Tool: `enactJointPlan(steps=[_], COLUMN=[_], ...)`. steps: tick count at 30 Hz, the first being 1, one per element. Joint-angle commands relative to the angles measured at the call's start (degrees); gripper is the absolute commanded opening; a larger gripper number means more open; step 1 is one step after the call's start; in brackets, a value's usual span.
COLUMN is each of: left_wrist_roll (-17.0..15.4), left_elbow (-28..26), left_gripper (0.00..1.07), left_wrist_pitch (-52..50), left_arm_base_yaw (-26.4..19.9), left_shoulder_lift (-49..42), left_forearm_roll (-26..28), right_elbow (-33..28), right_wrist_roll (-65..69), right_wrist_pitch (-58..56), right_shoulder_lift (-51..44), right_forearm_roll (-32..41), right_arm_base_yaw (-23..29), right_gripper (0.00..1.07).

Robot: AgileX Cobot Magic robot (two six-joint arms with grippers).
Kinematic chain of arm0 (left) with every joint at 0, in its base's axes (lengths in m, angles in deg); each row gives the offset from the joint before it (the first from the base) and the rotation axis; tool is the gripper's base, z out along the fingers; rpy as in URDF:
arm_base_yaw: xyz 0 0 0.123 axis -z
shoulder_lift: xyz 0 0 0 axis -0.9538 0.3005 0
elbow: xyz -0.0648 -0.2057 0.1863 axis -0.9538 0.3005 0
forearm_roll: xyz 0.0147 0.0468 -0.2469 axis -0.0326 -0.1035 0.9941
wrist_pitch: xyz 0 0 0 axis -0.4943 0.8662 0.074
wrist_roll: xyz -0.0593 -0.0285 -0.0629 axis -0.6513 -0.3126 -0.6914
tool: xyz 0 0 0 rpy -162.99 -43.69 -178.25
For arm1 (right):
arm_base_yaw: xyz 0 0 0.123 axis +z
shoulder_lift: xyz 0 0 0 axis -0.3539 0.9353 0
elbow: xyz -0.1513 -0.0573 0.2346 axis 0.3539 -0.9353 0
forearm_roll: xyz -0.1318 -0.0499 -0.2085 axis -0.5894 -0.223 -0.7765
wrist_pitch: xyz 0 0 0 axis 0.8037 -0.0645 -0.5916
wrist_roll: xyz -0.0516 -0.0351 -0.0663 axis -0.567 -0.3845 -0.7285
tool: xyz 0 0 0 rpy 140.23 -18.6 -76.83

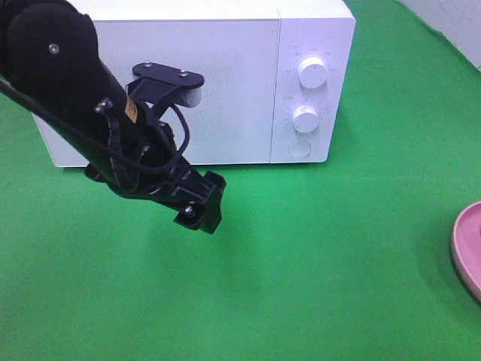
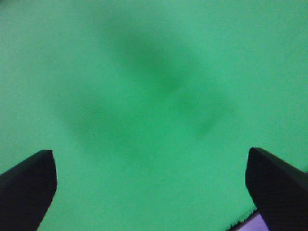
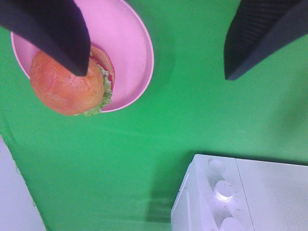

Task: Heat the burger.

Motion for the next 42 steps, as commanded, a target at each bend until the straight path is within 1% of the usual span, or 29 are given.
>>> enactJointPlan(steps=[1,4,5,8,10,11,12,13,14,15,16,18,19,20,21,22,23,24,25,26,27,28,29,30,31,32,33,35,42], left_wrist_roll=[-0.06,-0.06,0.06,0.17,0.29,0.29,1.03,1.03,2.92,2.92,5.04,5.96,7.62,7.62,9.17,9.17,10.31,10.31,11.34,11.34,11.34,11.29,11.29,11.29,11.29,11.06,11.06,9.85,9.34], left_elbow=[-0.11,-0.11,-0.11,-0.11,-0.11,-0.11,-0.11,-0.11,-0.11,-0.11,-0.11,-0.11,-0.11,-0.11,-0.11,-0.11,-0.11,-0.11,-0.11,-0.11,-0.11,0.0,0.0,0.46,0.46,1.38,1.38,4.18,8.25], left_gripper=[1.0,1.0,1.0,1.0,1.0,1.0,1.0,1.0,1.0,1.0,1.0,1.0,1.0,1.0,1.0,1.0,1.0,1.0,1.0,1.0,1.0,1.0,1.0,1.0,1.0,1.0,1.0,1.0,1.0], left_wrist_pitch=[8.37,10.66,12.26,13.06,15.53,15.53,17.02,17.02,18.68,18.68,20.23,20.86,23.03,23.03,25.27,25.27,27.1,27.1,28.93,29.45,29.45,29.68,29.68,29.68,29.68,30.19,30.19,29.39,27.56], left_arm_base_yaw=[-0.57,-1.89,-3.84,-4.98,-9.97,-9.97,-13.12,-13.12,-16.21,-16.21,-19.02,-20.23,-23.43,-23.43,-26.64,-26.64,-28.99,-28.99,-32.72,-34.38,-34.38,-37.3,-37.3,-40.34,-40.34,-42.63,-42.63,-46.29,-47.1], left_shoulder_lift=[-1.15,-1.15,-1.15,-1.15,-1.15,-1.15,-1.15,-1.15,-1.15,-1.15,-1.15,-1.15,-1.15,-1.15,-1.15,-1.15,-1.15,-1.15,-1.15,-1.2,-1.2,-1.49,-1.49,-2.46,-2.46,-3.84,-3.84,-8.59,-16.62], left_forearm_roll=[1.6,1.49,1.49,1.55,2.18,2.18,2.92,2.92,4.07,4.07,5.33,5.9,6.93,6.93,7.22,7.22,7.22,7.22,7.28,7.33,7.33,8.25,8.25,8.71,8.71,8.71,8.71,8.48,7.39], right_elbow=[-0.06,-0.06,-0.06,-0.06,-0.06,-0.06,-0.06,-0.06,-0.06,-0.06,-0.06,-0.06,-0.06,-0.06,-0.06,-0.06,-0.06,-0.06,-0.06,-0.06,-0.06,-0.06,-0.06,-0.06,-0.06,-0.06,-0.06,-0.06,-0.06], right_wrist_roll=[-0.29,-0.29,-0.29,-0.29,-0.29,-0.29,-0.29,-0.29,-0.29,-0.29,-0.29,-0.29,-0.29,-0.29,-0.29,-0.29,-0.29,-0.29,-0.29,-0.29,-0.29,-0.29,-0.29,-0.29,-0.29,-0.29,-0.29,-0.29,-0.29], right_wrist_pitch=[0.69,0.69,0.69,0.69,0.69,0.69,0.69,0.69,0.69,0.69,0.69,0.69,0.69,0.69,0.69,0.69,0.69,0.69,0.69,0.69,0.69,0.69,0.69,0.69,0.69,0.69,0.69,0.69,0.69], right_shoulder_lift=[-1.6,-1.6,-1.6,-1.6,-1.6,-1.6,-1.6,-1.6,-1.6,-1.6,-1.6,-1.6,-1.6,-1.6,-1.6,-1.6,-1.6,-1.6,-1.6,-1.6,-1.6,-1.6,-1.6,-1.6,-1.6,-1.6,-1.6,-1.6,-1.6], right_forearm_roll=[0.17,0.17,0.17,0.17,0.17,0.17,0.17,0.17,0.17,0.17,0.17,0.17,0.17,0.17,0.17,0.17,0.17,0.17,0.17,0.17,0.17,0.17,0.17,0.17,0.17,0.17,0.17,0.17,0.17], right_arm_base_yaw=[-0.4,-0.4,-0.4,-0.4,-0.4,-0.4,-0.4,-0.4,-0.4,-0.4,-0.4,-0.4,-0.4,-0.4,-0.4,-0.4,-0.4,-0.4,-0.4,-0.4,-0.4,-0.4,-0.4,-0.4,-0.4,-0.4,-0.4,-0.4,-0.4], right_gripper=[0.74,0.74,0.74,0.74,0.74,0.74,0.74,0.74,0.74,0.74,0.74,0.74,0.74,0.74,0.74,0.74,0.74,0.74,0.74,0.74,0.74,0.74,0.74,0.74,0.74,0.74,0.74,0.74,0.74])
